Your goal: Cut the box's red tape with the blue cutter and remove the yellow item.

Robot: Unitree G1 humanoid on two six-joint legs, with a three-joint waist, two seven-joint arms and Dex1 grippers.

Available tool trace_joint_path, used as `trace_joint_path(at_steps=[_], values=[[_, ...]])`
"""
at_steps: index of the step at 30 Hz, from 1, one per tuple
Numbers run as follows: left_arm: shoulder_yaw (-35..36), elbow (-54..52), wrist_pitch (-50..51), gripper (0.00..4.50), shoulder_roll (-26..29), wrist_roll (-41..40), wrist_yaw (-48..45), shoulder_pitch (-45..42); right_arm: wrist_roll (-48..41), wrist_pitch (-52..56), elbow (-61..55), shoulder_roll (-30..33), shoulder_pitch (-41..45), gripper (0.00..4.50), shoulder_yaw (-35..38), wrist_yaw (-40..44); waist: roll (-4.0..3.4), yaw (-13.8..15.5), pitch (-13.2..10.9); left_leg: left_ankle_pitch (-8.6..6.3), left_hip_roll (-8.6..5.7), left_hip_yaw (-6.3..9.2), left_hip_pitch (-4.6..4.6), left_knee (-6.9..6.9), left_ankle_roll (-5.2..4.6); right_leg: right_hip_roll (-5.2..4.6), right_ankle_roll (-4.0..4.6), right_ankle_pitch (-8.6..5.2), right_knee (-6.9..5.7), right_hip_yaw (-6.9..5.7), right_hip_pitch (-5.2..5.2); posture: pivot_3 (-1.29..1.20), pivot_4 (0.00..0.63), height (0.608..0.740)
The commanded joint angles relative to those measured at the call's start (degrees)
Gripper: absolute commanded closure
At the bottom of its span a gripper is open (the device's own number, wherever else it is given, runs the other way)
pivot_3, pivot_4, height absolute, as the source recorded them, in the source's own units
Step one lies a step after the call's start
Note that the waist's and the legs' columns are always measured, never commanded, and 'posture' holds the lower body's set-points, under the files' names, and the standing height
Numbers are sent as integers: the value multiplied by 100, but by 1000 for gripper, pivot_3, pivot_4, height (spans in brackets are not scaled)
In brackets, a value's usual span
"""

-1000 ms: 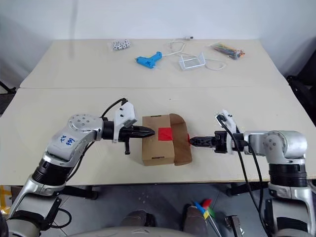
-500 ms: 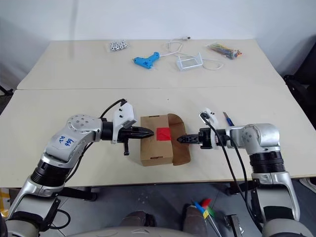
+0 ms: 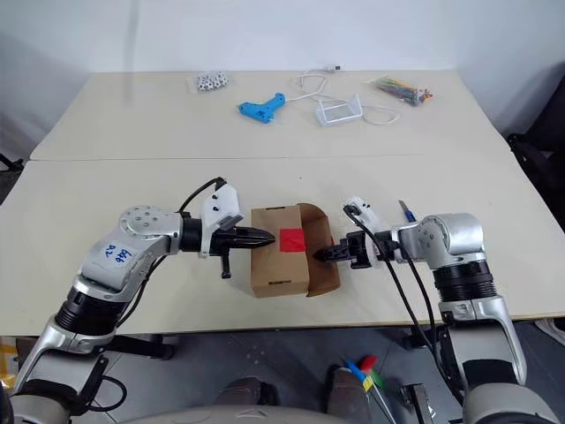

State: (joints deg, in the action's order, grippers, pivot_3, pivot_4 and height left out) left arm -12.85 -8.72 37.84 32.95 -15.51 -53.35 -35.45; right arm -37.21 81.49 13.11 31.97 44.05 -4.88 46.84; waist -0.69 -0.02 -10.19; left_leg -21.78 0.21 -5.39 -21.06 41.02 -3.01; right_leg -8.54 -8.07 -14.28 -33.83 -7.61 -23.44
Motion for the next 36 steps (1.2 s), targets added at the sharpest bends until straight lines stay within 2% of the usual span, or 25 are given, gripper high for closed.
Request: trace_joint_path(at_steps=[1, 6, 10, 21, 25, 32, 36], values=[[-247, 140, 54, 4500, -123, 89, 39, 149, 131, 313, 71, 79, -41, 4468, 12, -241, 1, 13, 2, 0, -1, 1, 0, 1, 0, 0, 0, 0, 0, 0, 2, 0, 150, 740], [-323, 340, -139, 4500, -476, 131, 136, 147, 36, 855, 142, 96, 284, 4468, 592, -438, -2, 99, 3, 2, -10, 4, -6, 5, -4, -10, -1, 0, 2, 3, 2, 0, 150, 740], [-368, 712, -488, 4500, -891, 234, 291, 39, -365, 1101, -45, 487, 466, 4468, 632, -476, -2, 161, 2, 2, -14, 12, -15, 6, -5, -12, -1, 1, 6, 3, 0, 0, 150, 740], [-381, 1448, -1300, 4500, -1655, 357, 573, -238, -2303, 1101, 13, 2248, 1221, 4468, -51, -672, -17, 137, -9, 0, -16, 3, -25, -3, -7, -5, -5, 3, 20, -9, -11, 0, 150, 740], [-315, 1477, -1427, 4500, -1907, 323, 720, -278, -2907, 1101, -16, 2923, 1679, 4468, -589, -735, -20, 159, -13, 1, -17, 3, -42, 6, -14, -15, -6, 3, 33, -5, -18, 0, 150, 740], [-267, 1217, -1350, 4500, -2072, 298, 905, -85, -3475, 1101, 45, 3193, 2429, 4468, -1392, -1236, -20, 153, -14, -3, -11, 4, -47, 3, -15, -16, -5, 4, 39, -7, -24, 0, 150, 740], [-186, 1052, -1323, 4500, -2146, 273, 1098, 75, -4157, 1101, -83, 3165, 2777, 4468, -1781, -1498, -19, 155, -14, -4, -13, 7, -51, 4, -17, -24, -5, 4, 41, -8, -25, 0, 150, 740]])
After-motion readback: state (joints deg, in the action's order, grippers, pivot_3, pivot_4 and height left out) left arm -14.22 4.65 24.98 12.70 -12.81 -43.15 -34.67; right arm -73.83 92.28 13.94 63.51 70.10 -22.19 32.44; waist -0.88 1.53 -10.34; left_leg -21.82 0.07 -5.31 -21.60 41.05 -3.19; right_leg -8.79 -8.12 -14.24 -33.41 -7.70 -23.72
